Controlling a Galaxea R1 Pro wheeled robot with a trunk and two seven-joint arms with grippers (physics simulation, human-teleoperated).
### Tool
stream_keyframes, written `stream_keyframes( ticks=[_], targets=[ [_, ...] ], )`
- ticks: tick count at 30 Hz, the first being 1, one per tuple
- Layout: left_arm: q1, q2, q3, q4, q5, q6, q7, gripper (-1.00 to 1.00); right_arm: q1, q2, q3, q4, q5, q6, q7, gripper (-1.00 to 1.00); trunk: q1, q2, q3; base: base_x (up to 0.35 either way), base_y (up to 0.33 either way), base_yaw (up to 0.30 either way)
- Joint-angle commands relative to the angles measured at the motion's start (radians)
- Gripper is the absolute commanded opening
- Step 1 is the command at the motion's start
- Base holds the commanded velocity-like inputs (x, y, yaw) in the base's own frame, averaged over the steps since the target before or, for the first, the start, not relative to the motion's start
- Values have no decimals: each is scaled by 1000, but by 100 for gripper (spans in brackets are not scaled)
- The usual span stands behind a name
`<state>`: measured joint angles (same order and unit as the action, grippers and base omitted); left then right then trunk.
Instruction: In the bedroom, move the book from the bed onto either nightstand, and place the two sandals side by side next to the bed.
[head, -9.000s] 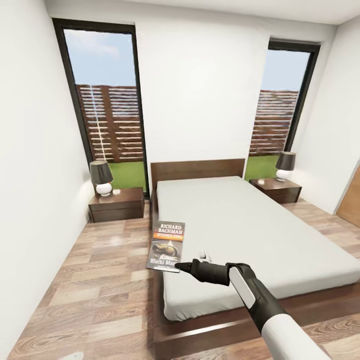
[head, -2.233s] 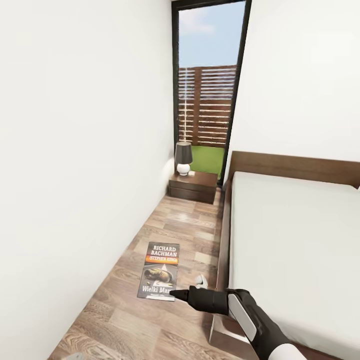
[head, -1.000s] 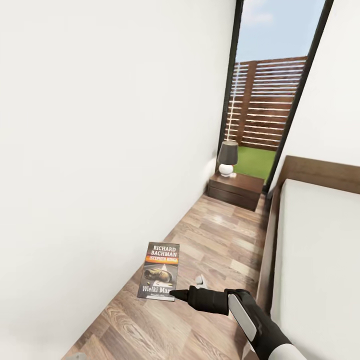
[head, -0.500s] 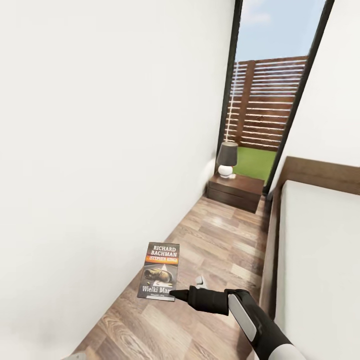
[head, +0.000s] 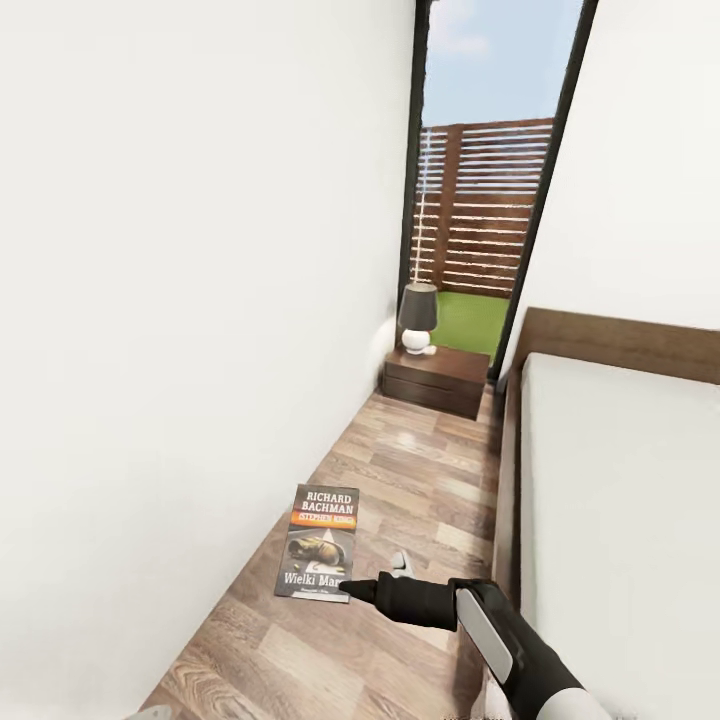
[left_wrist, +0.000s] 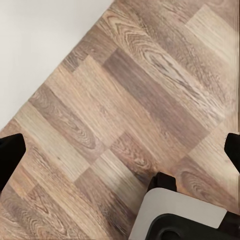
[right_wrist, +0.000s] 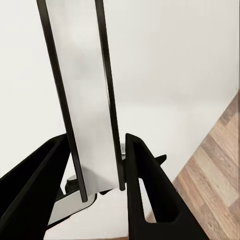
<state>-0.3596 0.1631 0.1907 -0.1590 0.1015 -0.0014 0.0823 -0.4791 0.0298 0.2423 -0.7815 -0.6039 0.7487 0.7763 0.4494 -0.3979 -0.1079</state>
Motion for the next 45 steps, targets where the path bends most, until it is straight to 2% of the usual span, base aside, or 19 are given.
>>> stream_keyframes(
  ticks=[1,10,25,32,39,45],
  targets=[
    [0,0,-2,-1,11,0,1,100,-1,0,0,0,-10,8,0,-100,1,-2,-2,8,21,-273],
    [0,1,-2,-1,11,1,1,100,-1,1,0,0,-10,8,-1,-100,1,-2,0,87,145,-189],
    [1,-2,-4,10,10,5,-14,100,-2,1,1,0,-10,8,-1,-100,1,-2,0,65,71,-26],
    [0,-16,-42,58,9,14,-58,100,-1,1,1,1,-10,8,0,-100,1,-2,0,19,6,-2],
    [0,-27,-60,70,9,72,-67,100,-1,1,1,2,-11,8,0,-100,1,-2,0,113,26,-1],
    [0,-34,-69,73,0,92,-69,100,-1,1,2,3,-11,8,0,-100,1,-2,0,233,74,0]
  ],
)
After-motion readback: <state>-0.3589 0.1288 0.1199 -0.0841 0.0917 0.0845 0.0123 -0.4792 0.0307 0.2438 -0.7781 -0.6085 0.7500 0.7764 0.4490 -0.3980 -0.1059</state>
